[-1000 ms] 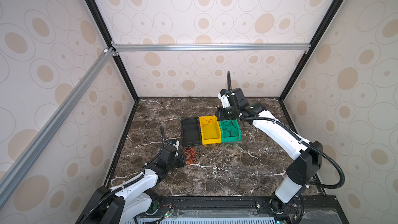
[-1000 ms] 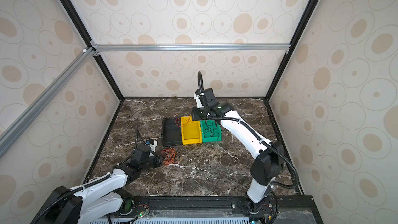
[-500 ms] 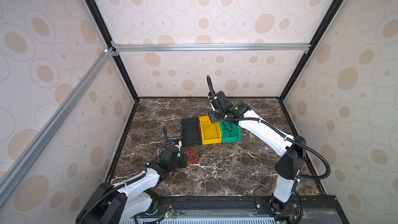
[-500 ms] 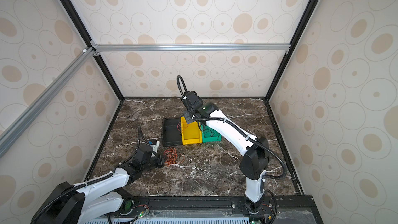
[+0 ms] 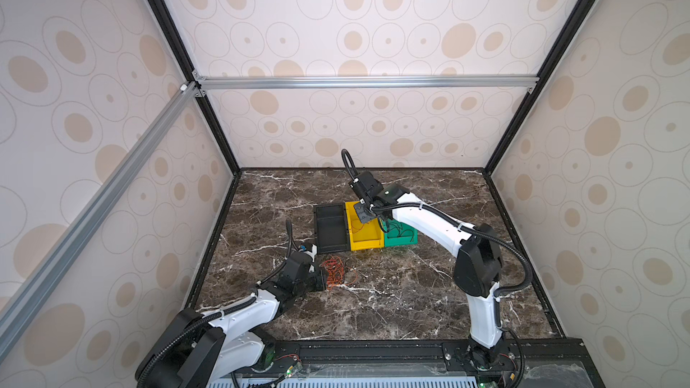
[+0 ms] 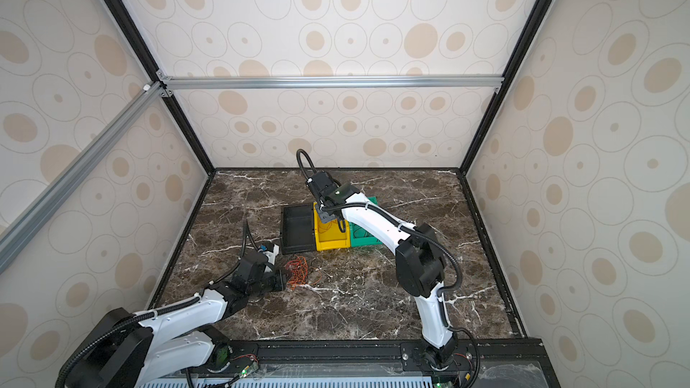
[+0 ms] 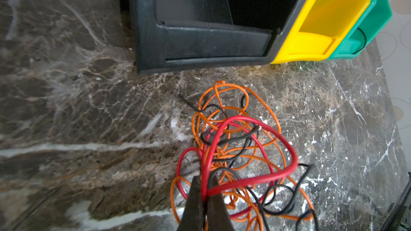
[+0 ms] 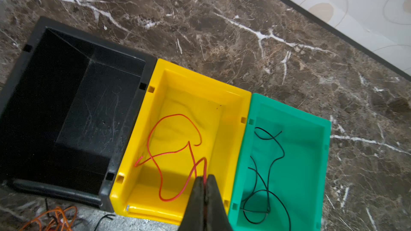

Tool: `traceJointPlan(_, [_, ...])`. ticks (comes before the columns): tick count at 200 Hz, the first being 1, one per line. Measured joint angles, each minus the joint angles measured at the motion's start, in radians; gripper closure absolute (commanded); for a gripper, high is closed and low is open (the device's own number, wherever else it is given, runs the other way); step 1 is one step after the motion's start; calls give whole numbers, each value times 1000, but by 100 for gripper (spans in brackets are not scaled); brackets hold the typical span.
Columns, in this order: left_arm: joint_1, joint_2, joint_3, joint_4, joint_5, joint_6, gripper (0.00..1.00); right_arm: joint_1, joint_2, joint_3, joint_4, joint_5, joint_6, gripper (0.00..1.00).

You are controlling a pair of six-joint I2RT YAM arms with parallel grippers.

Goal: Untangle the cables
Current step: 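Lift the red wire over the yellow bin and release it with the right gripper, then move the right gripper back down to the tangle beside the left gripper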

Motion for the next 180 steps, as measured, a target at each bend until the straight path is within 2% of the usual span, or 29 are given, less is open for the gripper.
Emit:
traceJointPlan(13, [0, 4, 0, 5, 0, -1, 100, 0, 35, 5, 0, -16, 4, 86])
traceJointPlan(22, [0, 7, 0, 7, 0, -2, 100, 0, 60, 13, -3, -29, 3, 78])
traceJointPlan(42, [-3, 14, 0, 13, 1, -2, 100, -1, 102, 43, -24, -37, 10, 66])
traceJointPlan(94, [-7, 21, 0, 21, 1, -1, 100, -27, 101, 79, -64, -102, 31, 50])
traceJointPlan(136, [-19, 21, 2, 26, 1, -1, 100, -102, -11, 11, -61, -247, 76, 47])
traceJointPlan(180, [-35, 21, 8, 32, 9, -1, 100, -140, -156, -78, -32, -319, 105, 50])
